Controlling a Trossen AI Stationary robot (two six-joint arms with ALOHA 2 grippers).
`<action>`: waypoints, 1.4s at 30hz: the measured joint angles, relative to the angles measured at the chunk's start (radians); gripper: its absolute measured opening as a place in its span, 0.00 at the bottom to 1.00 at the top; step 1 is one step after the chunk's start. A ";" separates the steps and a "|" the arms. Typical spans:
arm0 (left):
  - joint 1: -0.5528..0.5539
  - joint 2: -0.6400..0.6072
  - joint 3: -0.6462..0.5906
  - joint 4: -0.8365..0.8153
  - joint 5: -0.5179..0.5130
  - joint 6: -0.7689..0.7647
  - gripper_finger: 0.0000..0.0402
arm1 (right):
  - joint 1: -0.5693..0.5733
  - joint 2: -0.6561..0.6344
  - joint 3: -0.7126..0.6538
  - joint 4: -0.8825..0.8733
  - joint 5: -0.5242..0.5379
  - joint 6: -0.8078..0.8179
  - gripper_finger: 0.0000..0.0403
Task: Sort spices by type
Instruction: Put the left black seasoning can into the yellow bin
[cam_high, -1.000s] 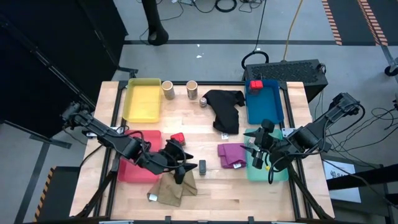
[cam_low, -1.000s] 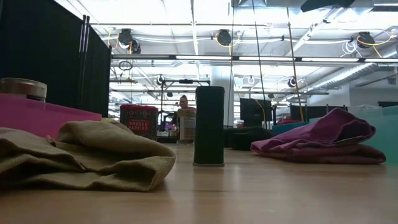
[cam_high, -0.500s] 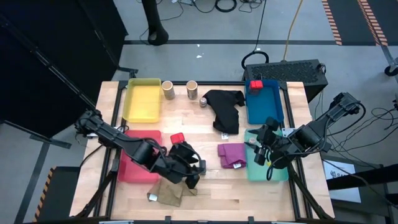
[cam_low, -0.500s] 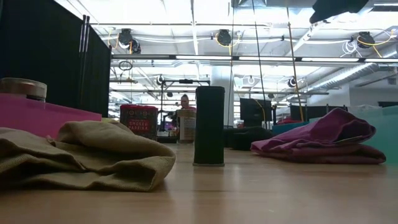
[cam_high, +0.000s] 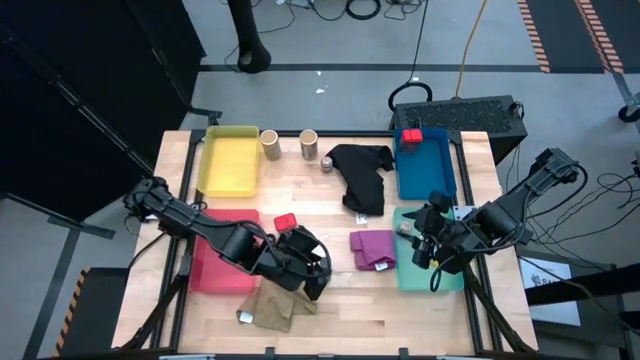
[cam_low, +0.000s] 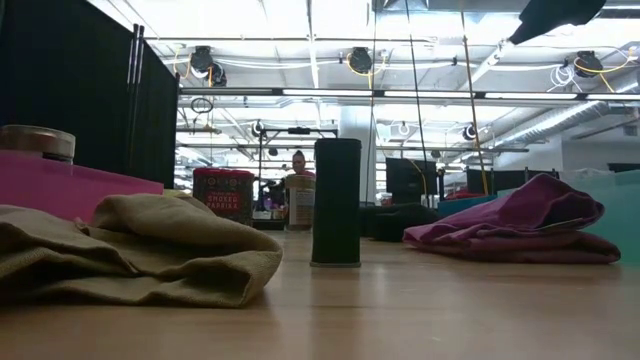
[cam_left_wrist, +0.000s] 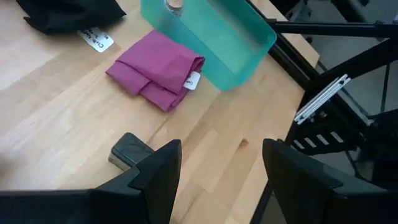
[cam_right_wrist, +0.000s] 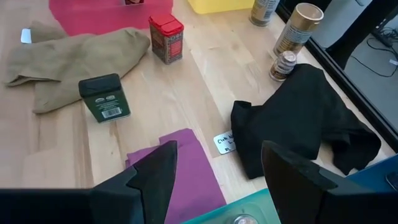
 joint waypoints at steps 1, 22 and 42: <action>0.000 0.000 0.000 0.000 0.001 0.013 0.57 | 0.002 0.000 0.000 0.000 0.000 0.000 0.53; -0.004 0.015 0.000 -0.139 -0.024 -0.067 0.57 | 0.003 0.000 0.000 0.003 0.014 -0.007 0.53; -0.007 0.038 -0.001 -0.187 -0.019 -0.040 0.57 | 0.003 0.000 0.000 0.020 0.015 -0.008 0.53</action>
